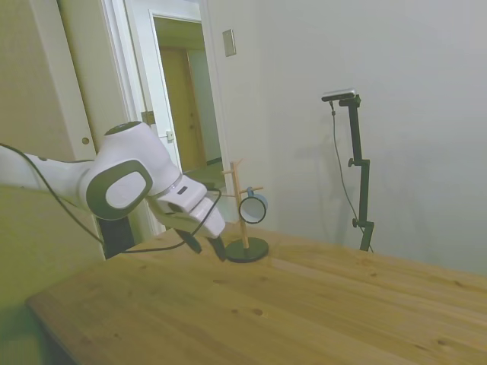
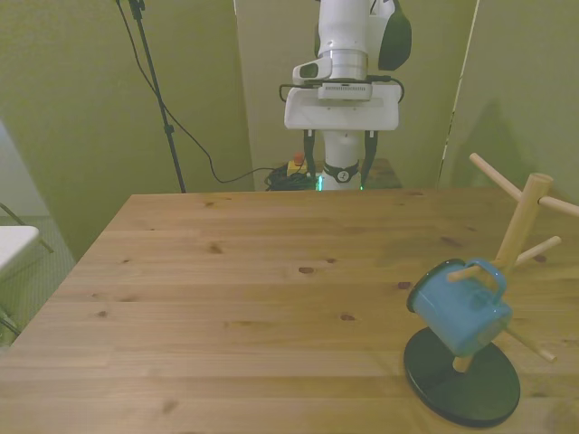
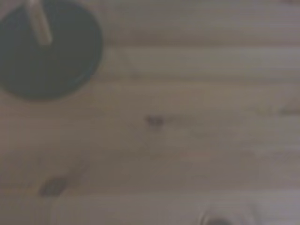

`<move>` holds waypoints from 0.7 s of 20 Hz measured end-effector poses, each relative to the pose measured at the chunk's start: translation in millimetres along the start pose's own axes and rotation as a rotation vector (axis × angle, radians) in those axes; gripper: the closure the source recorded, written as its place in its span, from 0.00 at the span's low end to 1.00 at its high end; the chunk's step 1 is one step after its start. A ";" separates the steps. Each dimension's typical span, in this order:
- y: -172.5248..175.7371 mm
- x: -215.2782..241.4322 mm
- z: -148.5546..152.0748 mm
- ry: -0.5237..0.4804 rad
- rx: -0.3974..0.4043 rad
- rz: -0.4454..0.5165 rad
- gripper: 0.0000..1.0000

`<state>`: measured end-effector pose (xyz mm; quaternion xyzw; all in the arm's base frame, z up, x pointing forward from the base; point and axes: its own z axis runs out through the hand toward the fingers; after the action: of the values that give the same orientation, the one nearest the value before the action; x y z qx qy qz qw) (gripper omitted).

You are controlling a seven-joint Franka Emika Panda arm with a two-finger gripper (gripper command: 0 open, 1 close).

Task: Unload the mug

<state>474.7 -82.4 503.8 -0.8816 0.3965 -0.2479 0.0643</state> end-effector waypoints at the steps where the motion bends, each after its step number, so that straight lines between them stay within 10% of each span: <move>1: -5.0 9.7 5.2 0.019 0.013 -0.006 0.00; 14: -71.9 67.5 66.8 0.101 0.171 -0.030 0.00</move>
<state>593.3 -88.6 494.1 -0.8651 0.3634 -0.3259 0.1156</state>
